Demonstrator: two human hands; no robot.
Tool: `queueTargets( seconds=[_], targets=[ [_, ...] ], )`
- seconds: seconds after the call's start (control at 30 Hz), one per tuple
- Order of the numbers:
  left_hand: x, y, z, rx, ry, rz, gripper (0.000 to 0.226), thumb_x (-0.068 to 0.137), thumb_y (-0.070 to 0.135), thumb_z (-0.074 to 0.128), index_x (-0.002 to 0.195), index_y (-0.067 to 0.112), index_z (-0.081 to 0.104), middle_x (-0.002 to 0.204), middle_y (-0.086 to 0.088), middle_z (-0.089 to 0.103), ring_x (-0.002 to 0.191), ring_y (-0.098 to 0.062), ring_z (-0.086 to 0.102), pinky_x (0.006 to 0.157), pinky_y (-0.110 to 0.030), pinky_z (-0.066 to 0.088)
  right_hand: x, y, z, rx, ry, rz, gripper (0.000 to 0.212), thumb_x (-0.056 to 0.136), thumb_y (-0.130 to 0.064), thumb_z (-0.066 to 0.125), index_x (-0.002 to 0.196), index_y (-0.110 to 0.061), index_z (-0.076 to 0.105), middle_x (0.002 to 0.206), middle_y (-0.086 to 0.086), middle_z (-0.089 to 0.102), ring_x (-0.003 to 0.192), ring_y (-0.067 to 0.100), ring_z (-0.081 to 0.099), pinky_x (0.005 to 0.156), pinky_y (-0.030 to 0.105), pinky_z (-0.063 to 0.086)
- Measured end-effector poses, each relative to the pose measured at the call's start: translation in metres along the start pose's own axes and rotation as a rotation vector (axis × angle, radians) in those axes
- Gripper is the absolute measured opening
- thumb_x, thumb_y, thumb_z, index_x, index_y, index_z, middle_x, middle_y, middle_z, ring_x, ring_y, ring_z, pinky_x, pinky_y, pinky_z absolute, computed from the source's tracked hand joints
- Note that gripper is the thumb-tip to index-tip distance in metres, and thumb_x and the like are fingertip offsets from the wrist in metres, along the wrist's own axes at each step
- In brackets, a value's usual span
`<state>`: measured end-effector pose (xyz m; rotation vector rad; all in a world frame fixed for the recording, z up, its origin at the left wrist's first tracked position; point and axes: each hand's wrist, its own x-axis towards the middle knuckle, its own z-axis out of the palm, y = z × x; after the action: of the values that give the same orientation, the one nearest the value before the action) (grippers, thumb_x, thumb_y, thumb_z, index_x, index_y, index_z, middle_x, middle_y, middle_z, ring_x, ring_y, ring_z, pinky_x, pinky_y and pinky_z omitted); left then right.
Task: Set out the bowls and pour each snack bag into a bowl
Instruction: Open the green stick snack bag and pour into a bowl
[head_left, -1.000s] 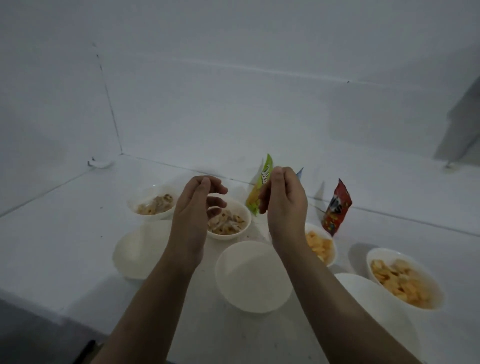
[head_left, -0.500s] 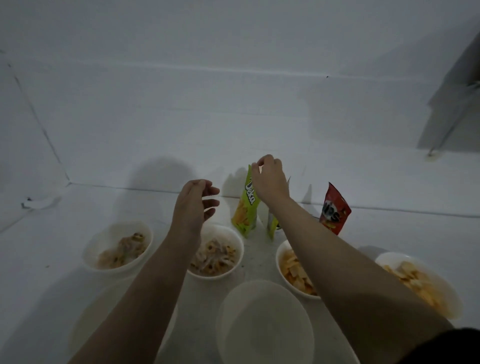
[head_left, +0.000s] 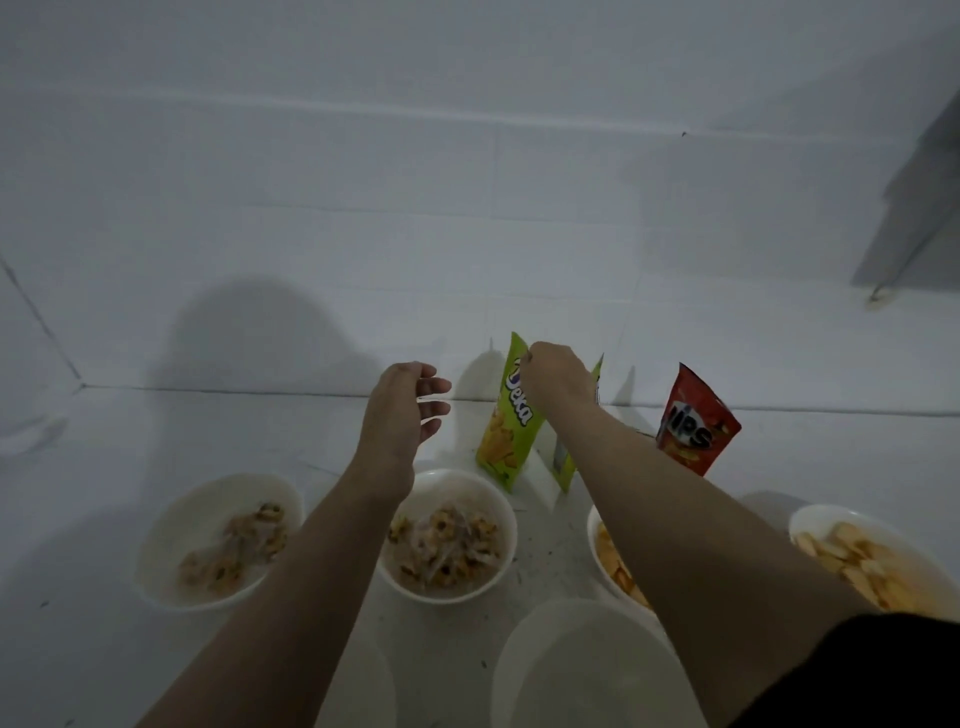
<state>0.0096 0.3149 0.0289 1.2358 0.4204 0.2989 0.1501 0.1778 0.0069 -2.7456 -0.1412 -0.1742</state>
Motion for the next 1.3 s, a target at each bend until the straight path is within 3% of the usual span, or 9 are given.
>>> queueTargets(
  seconds=[0.07,0.2,0.5,0.63,0.77,0.93,1.07,1.2,1.3],
  targets=[
    [0.000,0.000,-0.002,-0.012,-0.007,-0.010,0.015,0.097,0.022,0.044,0.094,0.015,0.057,0.079,0.002,0.067,0.067,-0.014,0.056,0.071,-0.028,0.045,-0.007,0.001,0.001,0.076,0.113,-0.033,0.034,0.101,-0.019,0.037,0.069,-0.010,0.041,0.075,0.006,0.051,0.075,0.027,0.053,0.056,0.030,0.032],
    [-0.009,0.004,-0.005,-0.029,-0.039,0.022,0.015,0.097,0.021,0.044,0.094,0.015,0.057,0.081,0.001,0.066,0.068,-0.015,0.056,0.068,-0.027,0.044,-0.028,-0.003,-0.023,0.189,0.313,-0.156,0.032,0.100,-0.019,0.042,0.069,-0.010,0.040,0.059,-0.002,0.038,0.065,0.024,0.048,0.056,0.032,0.029],
    [-0.088,0.036,-0.019,-0.077,-0.036,0.294,0.018,0.097,0.014,0.042,0.086,0.016,0.056,0.080,0.001,0.064,0.068,-0.013,0.055,0.066,-0.026,0.044,-0.140,-0.036,-0.098,0.653,0.574,-0.401,0.036,0.102,-0.021,0.044,0.069,-0.012,0.034,0.054,-0.006,0.034,0.048,0.008,0.031,0.046,0.027,0.023],
    [-0.137,0.041,-0.035,0.037,0.085,0.469,0.023,0.098,0.010,0.043,0.080,0.017,0.056,0.076,0.008,0.064,0.074,-0.008,0.054,0.071,-0.026,0.043,-0.200,-0.052,-0.111,0.885,0.503,-0.448,0.034,0.103,-0.016,0.043,0.073,-0.004,0.037,0.064,0.016,0.042,0.056,0.013,0.037,0.051,0.037,0.031],
    [-0.177,0.037,-0.064,0.119,0.225,0.548,0.023,0.097,0.008,0.044,0.080,0.018,0.057,0.076,0.012,0.064,0.076,-0.004,0.054,0.072,-0.026,0.043,-0.240,-0.067,-0.110,1.144,0.304,-0.460,0.034,0.104,-0.018,0.043,0.075,-0.003,0.038,0.070,0.020,0.043,0.064,0.016,0.042,0.056,0.032,0.037],
    [-0.216,0.035,-0.117,0.218,0.324,0.506,0.027,0.098,0.007,0.042,0.078,0.017,0.057,0.082,-0.001,0.062,0.080,-0.012,0.055,0.071,-0.028,0.044,-0.271,-0.091,-0.092,1.375,-0.036,-0.423,0.033,0.103,-0.027,0.043,0.070,-0.023,0.041,0.071,0.003,0.047,0.069,0.021,0.048,0.062,0.038,0.044],
    [-0.236,0.038,-0.163,0.300,0.427,0.437,0.026,0.098,0.009,0.043,0.079,0.017,0.059,0.080,0.003,0.063,0.075,-0.008,0.054,0.071,-0.029,0.043,-0.297,-0.116,-0.068,1.446,-0.239,-0.390,0.032,0.098,-0.032,0.047,0.073,-0.013,0.039,0.078,0.014,0.048,0.072,0.027,0.047,0.066,0.049,0.046],
    [-0.245,0.038,-0.198,0.366,0.425,0.388,0.025,0.098,0.011,0.044,0.080,0.015,0.061,0.073,0.010,0.066,0.073,-0.007,0.055,0.073,-0.029,0.045,-0.318,-0.141,-0.040,1.447,-0.359,-0.338,0.030,0.098,-0.028,0.048,0.075,-0.009,0.043,0.078,0.014,0.051,0.073,0.025,0.051,0.068,0.044,0.046],
    [-0.242,0.034,-0.220,0.391,0.378,0.341,0.024,0.097,0.011,0.045,0.082,0.014,0.062,0.072,0.012,0.066,0.067,-0.001,0.056,0.064,-0.020,0.045,-0.328,-0.161,-0.020,1.409,-0.437,-0.320,0.028,0.095,-0.026,0.049,0.074,-0.007,0.046,0.078,0.014,0.052,0.072,0.025,0.051,0.068,0.042,0.046]
  ],
)
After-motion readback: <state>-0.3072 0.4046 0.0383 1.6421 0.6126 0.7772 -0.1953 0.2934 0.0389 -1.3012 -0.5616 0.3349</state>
